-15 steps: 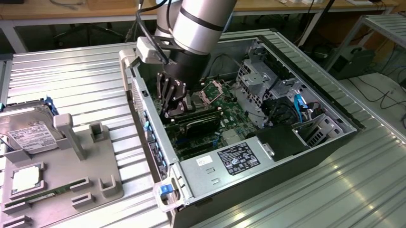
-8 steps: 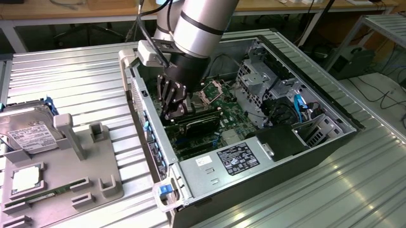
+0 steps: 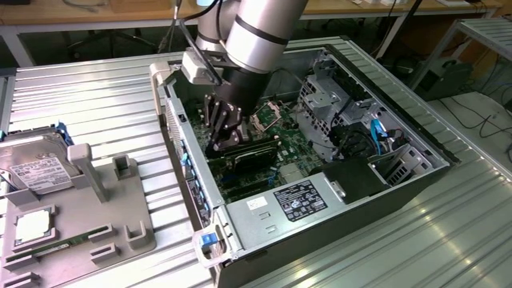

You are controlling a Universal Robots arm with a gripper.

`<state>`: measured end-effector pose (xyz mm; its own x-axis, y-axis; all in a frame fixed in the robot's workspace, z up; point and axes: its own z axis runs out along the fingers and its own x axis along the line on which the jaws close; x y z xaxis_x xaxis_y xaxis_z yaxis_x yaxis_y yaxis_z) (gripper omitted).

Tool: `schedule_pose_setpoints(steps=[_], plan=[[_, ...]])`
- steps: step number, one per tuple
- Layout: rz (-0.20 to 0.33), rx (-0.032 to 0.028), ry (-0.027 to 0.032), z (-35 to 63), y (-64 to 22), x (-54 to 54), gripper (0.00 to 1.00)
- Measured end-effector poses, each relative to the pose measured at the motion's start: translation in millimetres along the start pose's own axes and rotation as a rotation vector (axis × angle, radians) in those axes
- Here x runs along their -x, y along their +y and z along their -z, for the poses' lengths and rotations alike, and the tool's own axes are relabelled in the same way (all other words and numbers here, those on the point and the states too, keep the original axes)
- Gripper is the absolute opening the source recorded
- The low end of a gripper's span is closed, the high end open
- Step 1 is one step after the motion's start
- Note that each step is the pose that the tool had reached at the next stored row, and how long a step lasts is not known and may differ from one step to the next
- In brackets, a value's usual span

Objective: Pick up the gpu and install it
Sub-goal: 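Press down on the gpu until it lock into place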

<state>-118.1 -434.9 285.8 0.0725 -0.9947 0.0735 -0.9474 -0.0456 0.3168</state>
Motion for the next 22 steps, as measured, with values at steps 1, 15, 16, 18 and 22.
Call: schedule_pose_setpoints(steps=[1,15,16,18,22], plan=[[-0.001,-0.0145,0.0007,0.0,0.0,0.0,0.11],[-0.019,-0.1934,0.0119,0.5,-0.3,5.6,0.11],[-0.02,-0.2049,0.0123,0.4,-0.2,5.8,0.11],[-0.02,-0.2094,0.0125,0.2,-0.2,5.9,0.11],[-0.02,-0.2093,0.0127,0.2,-0.2,5.9,0.11]])
